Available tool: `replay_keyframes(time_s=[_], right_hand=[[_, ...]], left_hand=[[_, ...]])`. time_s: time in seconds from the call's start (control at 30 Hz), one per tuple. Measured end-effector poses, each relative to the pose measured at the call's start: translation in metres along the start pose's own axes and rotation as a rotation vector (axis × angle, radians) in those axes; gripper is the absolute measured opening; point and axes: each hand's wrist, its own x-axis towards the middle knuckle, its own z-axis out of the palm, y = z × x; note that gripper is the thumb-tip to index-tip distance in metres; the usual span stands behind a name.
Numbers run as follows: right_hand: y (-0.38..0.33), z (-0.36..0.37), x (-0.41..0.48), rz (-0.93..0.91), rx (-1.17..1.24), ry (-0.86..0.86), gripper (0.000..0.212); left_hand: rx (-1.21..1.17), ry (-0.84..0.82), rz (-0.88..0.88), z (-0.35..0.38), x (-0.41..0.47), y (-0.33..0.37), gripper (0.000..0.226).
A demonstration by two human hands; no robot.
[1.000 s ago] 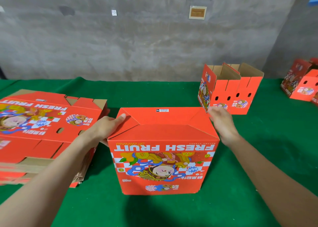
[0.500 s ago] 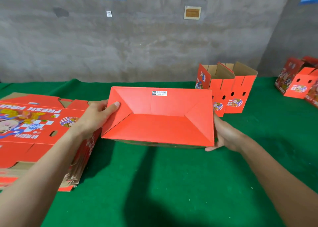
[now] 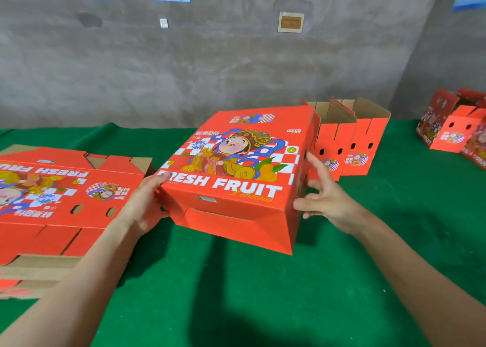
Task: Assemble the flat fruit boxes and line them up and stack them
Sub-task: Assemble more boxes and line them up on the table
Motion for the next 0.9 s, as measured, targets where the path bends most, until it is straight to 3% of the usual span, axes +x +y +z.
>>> replay_keyframes(time_s=[0.13,0.23,0.4,0.5,0.67,0.77,0.9], right_hand=[[0.001,0.003,-0.001,-0.131,-0.011,0.130,0.068],[0.005,0.018,-0.004,-0.225,-0.269,0.146,0.062],[0.030,0.050,-0.003,-0.353,-0.811,0.205,0.046],[0.050,0.055,-0.002,-0.253,-0.884,0.170,0.036],[0.096,0.069,-0.012,-0.108,-0.880,-0.054,0.037],[0.113,0.075,-0.018,-0.038,-0.887,-0.087,0.045],[0.130,0.077,-0.025,0.004,-0.986,-0.068,0.062]], left_hand=[[0.097,0.028,0.066,0.003,0.004,-0.009,0.023],[0.301,0.080,0.150,0.016,0.005,-0.021,0.025],[0.360,-0.243,0.118,0.061,-0.013,-0.023,0.027],[0.399,-0.281,0.192,0.082,-0.024,-0.013,0.034],[0.286,-0.223,0.284,0.101,-0.028,-0.006,0.031],[0.375,-0.150,0.318,0.107,-0.023,-0.008,0.067],[0.628,-0.078,0.420,0.112,-0.007,-0.012,0.060]])
